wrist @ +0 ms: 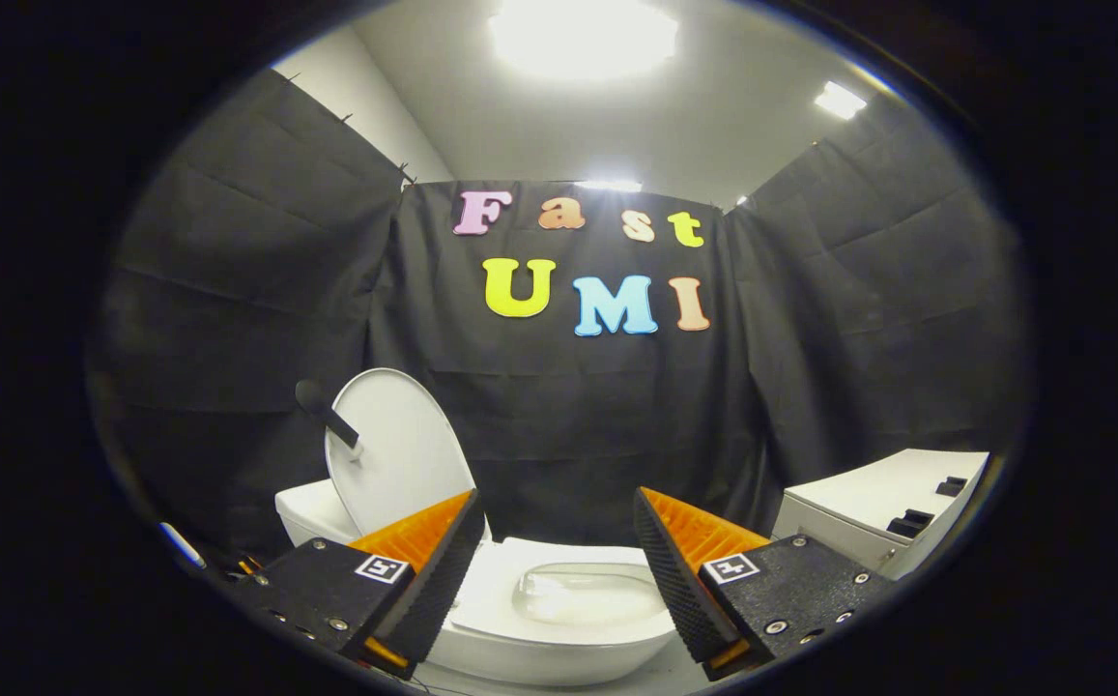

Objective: Open the toilet lid.

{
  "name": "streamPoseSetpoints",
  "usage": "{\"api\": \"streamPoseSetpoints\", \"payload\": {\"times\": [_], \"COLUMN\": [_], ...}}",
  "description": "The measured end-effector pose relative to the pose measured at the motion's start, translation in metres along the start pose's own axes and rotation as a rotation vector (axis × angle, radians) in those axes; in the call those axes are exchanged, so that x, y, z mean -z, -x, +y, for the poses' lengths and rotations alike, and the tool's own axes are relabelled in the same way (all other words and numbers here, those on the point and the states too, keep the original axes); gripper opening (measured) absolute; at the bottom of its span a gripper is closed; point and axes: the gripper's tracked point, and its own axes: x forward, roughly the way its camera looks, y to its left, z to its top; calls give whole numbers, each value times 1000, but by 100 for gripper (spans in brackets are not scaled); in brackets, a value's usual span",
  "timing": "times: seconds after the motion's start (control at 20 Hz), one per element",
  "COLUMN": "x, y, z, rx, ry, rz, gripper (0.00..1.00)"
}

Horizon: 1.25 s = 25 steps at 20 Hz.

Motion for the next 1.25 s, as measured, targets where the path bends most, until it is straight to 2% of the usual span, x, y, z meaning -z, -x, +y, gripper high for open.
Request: {"api": "streamPoseSetpoints", "payload": {"times": [0.15,0.35,1.25], "x": [18,17,19], "y": [-2,-1,-1], "z": [-10,-9,-3], "rx": [34,39,22], "ry": [20,23,38], "rz": [59,60,77], "gripper": [95,95,95]}}
